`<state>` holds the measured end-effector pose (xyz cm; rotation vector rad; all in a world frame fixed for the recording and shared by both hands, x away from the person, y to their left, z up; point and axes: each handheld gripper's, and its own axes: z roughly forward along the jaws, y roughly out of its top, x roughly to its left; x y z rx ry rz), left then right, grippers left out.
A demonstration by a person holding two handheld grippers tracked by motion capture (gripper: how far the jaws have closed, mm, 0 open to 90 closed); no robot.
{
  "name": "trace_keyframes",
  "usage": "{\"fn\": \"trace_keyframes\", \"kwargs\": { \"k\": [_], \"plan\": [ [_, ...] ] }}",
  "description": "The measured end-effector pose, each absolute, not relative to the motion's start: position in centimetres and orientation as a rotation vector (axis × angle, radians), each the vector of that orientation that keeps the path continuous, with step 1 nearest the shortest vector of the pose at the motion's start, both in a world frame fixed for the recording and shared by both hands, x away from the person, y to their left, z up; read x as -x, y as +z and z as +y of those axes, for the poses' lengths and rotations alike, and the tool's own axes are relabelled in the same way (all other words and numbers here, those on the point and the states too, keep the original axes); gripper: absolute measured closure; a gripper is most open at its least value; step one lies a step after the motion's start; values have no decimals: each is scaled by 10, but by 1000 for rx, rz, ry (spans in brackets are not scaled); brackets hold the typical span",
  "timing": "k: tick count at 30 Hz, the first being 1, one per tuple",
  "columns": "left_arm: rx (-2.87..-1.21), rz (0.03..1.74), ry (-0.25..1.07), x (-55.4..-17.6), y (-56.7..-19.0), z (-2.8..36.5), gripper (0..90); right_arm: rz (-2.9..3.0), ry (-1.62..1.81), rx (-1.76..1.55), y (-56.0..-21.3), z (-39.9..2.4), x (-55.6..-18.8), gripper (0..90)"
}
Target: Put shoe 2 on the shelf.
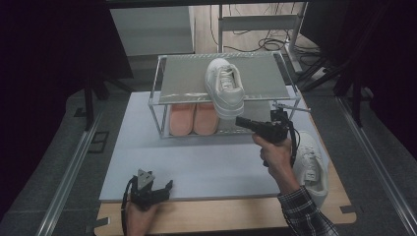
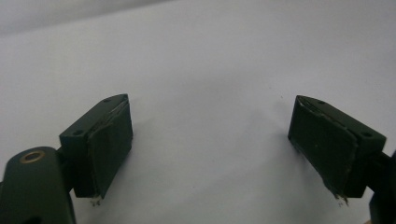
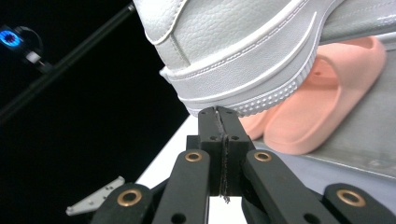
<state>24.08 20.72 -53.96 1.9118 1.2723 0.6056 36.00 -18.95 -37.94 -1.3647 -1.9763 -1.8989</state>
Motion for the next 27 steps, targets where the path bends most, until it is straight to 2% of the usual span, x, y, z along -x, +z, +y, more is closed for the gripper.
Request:
{"fn": "trace_keyframes", "kwargs": {
  "k": [27],
  "plan": [
    [-1912, 1275, 603, -241, -540, 207, 138, -1962, -1897, 1411, -384, -160, -394, 896]
  ]
}}
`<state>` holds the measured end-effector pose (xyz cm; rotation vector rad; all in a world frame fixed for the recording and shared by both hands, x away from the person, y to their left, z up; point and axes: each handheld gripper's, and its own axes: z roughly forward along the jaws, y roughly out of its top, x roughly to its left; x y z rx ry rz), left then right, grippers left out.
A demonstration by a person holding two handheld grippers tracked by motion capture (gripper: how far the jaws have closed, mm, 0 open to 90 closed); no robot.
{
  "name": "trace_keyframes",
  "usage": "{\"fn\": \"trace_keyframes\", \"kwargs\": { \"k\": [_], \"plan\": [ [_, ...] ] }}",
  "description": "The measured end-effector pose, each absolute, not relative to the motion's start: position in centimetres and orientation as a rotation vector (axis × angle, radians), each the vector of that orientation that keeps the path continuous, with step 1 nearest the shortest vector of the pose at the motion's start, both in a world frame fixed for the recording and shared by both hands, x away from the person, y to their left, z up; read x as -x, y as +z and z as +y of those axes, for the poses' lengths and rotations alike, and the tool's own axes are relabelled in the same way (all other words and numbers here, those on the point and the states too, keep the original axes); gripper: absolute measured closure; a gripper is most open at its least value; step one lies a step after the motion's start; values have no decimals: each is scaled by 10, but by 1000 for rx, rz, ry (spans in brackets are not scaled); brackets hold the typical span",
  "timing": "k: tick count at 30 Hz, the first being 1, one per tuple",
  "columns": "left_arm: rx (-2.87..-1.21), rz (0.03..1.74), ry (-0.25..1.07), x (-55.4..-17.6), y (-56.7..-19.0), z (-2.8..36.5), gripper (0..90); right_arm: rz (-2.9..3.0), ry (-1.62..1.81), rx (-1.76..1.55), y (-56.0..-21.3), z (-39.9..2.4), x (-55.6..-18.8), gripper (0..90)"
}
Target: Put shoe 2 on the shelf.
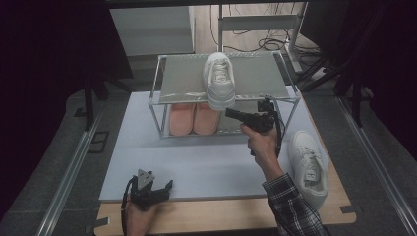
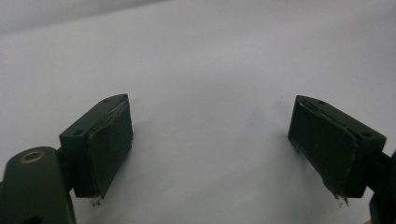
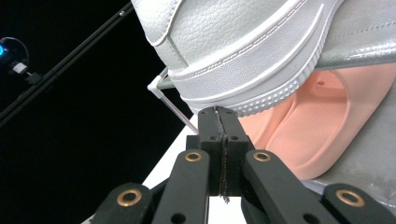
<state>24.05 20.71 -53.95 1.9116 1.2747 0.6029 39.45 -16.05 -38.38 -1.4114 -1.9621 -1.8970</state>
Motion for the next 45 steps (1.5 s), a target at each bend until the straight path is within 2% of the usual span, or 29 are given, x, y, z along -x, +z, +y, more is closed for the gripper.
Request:
{"fn": "trace_keyframes", "kwargs": {
  "k": [15, 45],
  "plan": [
    [-1912, 1274, 602, -241, -540, 207, 138, -1996, -1887, 1463, -383, -144, -415, 896],
    [-1913, 1274, 603, -241, -540, 207, 138, -2036, -1853, 1493, -382, -124, -424, 892]
  ]
}}
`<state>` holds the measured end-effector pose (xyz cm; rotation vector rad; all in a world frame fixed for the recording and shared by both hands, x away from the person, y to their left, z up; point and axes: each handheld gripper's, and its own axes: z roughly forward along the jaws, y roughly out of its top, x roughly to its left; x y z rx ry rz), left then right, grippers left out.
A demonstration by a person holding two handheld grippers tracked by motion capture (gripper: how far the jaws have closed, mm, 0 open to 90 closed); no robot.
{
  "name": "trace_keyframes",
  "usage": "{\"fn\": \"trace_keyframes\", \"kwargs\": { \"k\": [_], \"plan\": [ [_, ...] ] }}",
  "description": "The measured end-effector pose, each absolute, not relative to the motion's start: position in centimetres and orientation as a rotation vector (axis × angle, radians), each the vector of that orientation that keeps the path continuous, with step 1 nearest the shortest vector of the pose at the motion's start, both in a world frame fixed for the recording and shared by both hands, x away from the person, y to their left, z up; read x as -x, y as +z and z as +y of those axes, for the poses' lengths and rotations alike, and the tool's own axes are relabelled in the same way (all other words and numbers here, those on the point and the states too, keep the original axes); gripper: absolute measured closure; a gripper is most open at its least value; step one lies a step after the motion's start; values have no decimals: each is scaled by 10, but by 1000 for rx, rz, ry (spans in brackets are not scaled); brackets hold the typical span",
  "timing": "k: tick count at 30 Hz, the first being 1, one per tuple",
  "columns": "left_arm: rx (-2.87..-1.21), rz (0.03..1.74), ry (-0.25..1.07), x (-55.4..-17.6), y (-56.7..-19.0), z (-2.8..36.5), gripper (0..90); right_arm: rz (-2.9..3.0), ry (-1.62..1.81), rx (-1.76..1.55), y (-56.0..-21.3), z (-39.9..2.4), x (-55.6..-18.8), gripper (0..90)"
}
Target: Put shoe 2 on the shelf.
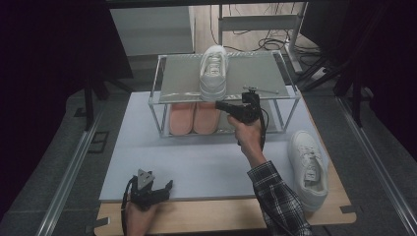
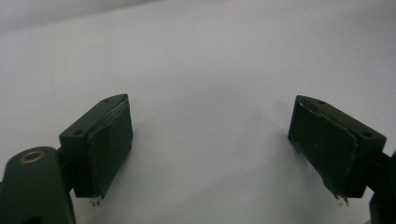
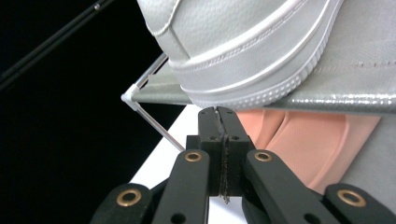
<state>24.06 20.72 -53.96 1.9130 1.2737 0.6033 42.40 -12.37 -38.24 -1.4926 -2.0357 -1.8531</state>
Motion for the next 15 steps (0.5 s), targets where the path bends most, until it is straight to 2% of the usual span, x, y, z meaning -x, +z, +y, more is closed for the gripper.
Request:
{"fn": "trace_keyframes", "kwargs": {
  "k": [15],
  "plan": [
    [-1914, 1274, 604, -240, -539, 207, 138, -2164, -1811, 1459, -382, -128, -408, 807]
  ]
}}
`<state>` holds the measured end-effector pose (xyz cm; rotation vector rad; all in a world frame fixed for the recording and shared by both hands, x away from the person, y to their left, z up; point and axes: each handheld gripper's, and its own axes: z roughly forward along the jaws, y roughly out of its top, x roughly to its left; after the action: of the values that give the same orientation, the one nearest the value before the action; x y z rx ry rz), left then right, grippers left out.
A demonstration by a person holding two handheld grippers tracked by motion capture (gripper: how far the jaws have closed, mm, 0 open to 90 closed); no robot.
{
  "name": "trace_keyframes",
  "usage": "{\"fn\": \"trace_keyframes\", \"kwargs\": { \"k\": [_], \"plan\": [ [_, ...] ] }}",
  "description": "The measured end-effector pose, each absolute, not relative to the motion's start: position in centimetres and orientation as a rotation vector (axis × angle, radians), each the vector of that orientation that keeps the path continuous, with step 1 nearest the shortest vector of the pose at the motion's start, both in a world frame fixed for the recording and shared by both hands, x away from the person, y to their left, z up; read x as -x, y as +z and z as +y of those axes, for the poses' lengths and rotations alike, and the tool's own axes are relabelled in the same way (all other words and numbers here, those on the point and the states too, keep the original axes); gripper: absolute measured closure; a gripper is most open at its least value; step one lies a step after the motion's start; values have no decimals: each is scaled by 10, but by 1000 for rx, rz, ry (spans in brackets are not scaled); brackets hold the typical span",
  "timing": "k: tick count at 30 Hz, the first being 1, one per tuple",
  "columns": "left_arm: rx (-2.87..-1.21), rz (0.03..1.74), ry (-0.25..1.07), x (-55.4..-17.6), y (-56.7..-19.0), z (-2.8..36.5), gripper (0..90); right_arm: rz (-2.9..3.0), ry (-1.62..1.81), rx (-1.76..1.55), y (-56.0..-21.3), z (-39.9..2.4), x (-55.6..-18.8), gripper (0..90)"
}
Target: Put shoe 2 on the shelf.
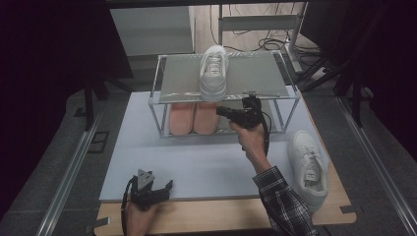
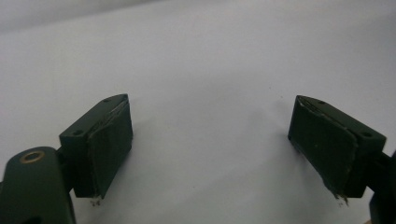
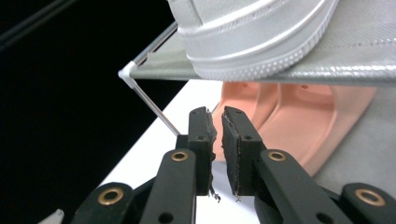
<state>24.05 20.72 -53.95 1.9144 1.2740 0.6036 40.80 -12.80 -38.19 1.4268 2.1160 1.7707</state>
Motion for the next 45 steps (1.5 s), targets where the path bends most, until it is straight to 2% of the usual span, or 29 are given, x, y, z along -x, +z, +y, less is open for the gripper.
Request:
{"fn": "trace_keyframes", "kwargs": {
  "k": [10, 23, 39, 45],
  "plan": [
    [-1914, 1274, 604, -240, -539, 207, 138, 2194, 1632, -1352, -386, -134, -394, 706],
    [-1912, 1274, 604, -240, -540, 207, 138, 2248, 1502, -1245, -385, -141, -377, 492],
    [-1913, 1274, 604, -240, -540, 207, 138, 2271, 1330, -1242, -391, -163, -364, 386],
    [-1915, 1272, 605, -241, -539, 207, 138, 2272, 1274, -1222, -391, -175, -358, 389]
  ]
}}
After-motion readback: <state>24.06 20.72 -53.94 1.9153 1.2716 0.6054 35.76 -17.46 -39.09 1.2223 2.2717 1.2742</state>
